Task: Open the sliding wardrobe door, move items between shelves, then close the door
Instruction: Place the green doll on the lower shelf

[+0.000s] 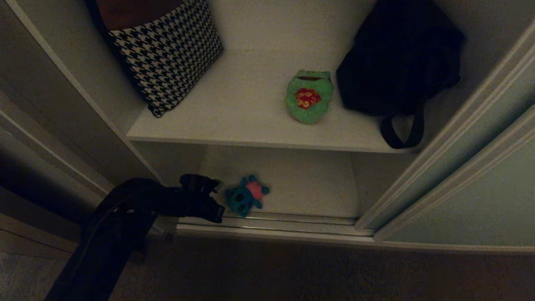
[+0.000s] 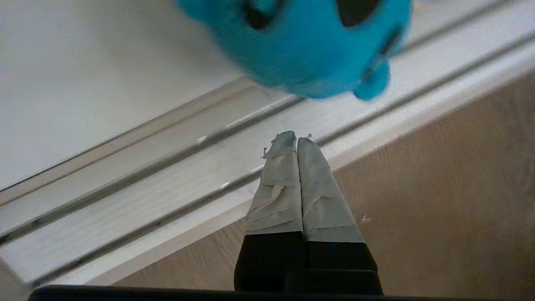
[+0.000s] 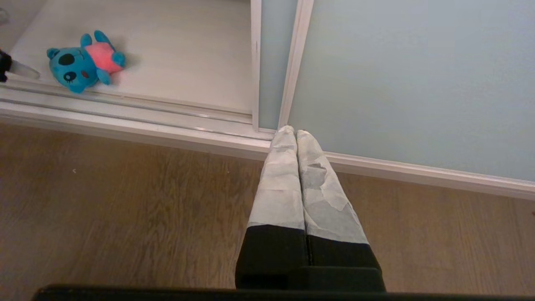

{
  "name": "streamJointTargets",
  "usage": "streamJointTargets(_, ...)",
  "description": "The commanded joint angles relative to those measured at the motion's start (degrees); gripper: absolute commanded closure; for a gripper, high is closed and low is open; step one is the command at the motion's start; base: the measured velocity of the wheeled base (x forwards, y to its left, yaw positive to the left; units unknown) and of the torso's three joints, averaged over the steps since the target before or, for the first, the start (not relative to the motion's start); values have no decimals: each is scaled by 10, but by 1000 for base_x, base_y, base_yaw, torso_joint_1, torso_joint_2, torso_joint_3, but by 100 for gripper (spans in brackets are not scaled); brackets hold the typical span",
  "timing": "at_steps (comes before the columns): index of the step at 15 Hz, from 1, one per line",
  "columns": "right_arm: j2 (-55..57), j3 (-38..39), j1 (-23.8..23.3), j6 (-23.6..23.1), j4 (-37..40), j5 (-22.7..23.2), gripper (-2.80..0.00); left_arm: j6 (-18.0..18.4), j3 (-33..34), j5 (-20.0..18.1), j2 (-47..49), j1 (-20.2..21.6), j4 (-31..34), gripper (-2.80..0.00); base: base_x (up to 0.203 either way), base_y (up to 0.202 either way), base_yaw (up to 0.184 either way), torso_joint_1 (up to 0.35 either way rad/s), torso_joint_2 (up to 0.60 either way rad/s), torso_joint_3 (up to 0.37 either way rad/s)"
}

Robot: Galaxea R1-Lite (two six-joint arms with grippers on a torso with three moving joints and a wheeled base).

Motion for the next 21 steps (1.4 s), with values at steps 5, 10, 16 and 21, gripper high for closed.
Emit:
streamJointTargets(5, 0, 0, 0, 0, 0, 0, 0, -126, 1, -17, -35, -25, 2, 0, 0, 0, 0, 0, 0, 0)
streamJointTargets(10, 0, 0, 0, 0, 0, 0, 0, -139, 2, -52, -56, -56, 101, 0, 0, 0, 0, 0, 0, 0)
streamJointTargets(16, 0, 0, 0, 0, 0, 0, 0, -155, 0, -53, -32, -62, 78, 0, 0, 0, 0, 0, 0, 0)
streamJointTargets(21, 0, 0, 0, 0, 0, 0, 0, -154, 0, 7, -21, -57, -42, 0, 0, 0, 0, 0, 0, 0)
